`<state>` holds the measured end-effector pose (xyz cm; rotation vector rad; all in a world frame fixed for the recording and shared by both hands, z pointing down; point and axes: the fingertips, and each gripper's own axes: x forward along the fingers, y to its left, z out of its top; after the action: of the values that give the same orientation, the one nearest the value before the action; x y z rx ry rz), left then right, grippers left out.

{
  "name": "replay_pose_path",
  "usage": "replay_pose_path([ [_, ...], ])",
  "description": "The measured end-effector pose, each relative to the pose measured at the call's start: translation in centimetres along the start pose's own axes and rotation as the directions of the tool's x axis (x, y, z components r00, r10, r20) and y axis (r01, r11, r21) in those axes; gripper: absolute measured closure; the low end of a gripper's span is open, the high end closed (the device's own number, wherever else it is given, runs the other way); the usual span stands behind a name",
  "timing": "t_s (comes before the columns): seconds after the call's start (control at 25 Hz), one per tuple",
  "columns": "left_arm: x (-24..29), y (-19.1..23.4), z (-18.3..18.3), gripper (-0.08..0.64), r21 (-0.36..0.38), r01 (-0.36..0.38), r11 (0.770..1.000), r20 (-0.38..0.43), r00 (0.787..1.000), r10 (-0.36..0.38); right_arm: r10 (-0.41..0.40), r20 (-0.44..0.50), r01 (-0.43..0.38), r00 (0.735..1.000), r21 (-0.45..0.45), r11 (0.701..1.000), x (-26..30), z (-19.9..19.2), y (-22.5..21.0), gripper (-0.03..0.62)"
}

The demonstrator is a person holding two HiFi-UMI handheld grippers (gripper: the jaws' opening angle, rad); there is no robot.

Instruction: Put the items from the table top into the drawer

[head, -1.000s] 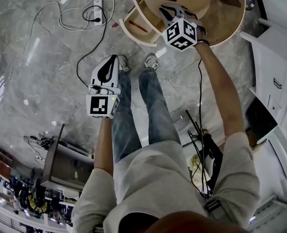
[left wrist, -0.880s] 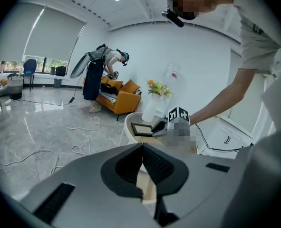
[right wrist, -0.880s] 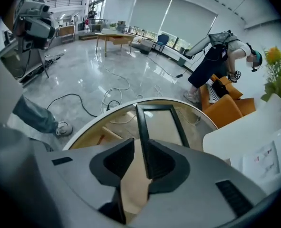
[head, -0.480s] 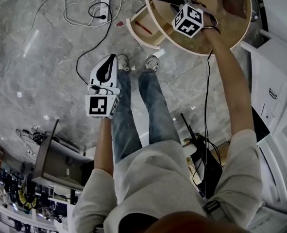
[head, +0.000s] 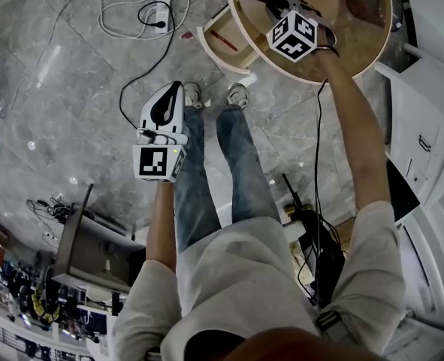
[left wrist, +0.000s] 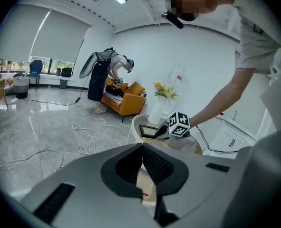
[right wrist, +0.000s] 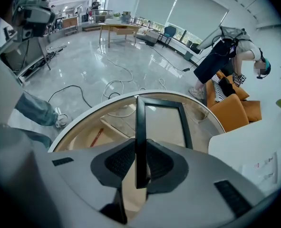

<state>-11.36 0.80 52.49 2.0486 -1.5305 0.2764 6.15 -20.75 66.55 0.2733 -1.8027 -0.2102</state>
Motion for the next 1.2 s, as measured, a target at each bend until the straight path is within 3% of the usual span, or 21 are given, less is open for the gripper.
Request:
replay_pose_path([
  [0.32,-1.2,0.7,-0.4,0.545,0.007,-0.012,1.000,-0.001,1.000,0.012,-0.019,0.118,0.014,0.993,0.038,0.999,-2.4,3.3,3.0,0.505],
  [0.76,-5.1,3.1,-0.8,0.545,-0.004,-0.070,0.998,0.031,0.997,0.070,0.031,0.378,-0.043,0.925,0.023,0.999,-5.9,16.8,11.3,0.506],
  [0.96,-7.7,5.4,-2.5,0.545,-0.012,-0.109,0.994,0.017,0.994,0.109,0.069,0.420,-0.092,0.905,0.033,0.995,-5.5,20.3,15.5,0.505],
  [1.2,-9.2,7.4,-4.7,0.545,-0.021,-0.143,0.989,-0.007,0.990,0.143,0.132,0.404,-0.164,0.905,0.045,0.985,-2.3,20.8,20.2,0.505],
])
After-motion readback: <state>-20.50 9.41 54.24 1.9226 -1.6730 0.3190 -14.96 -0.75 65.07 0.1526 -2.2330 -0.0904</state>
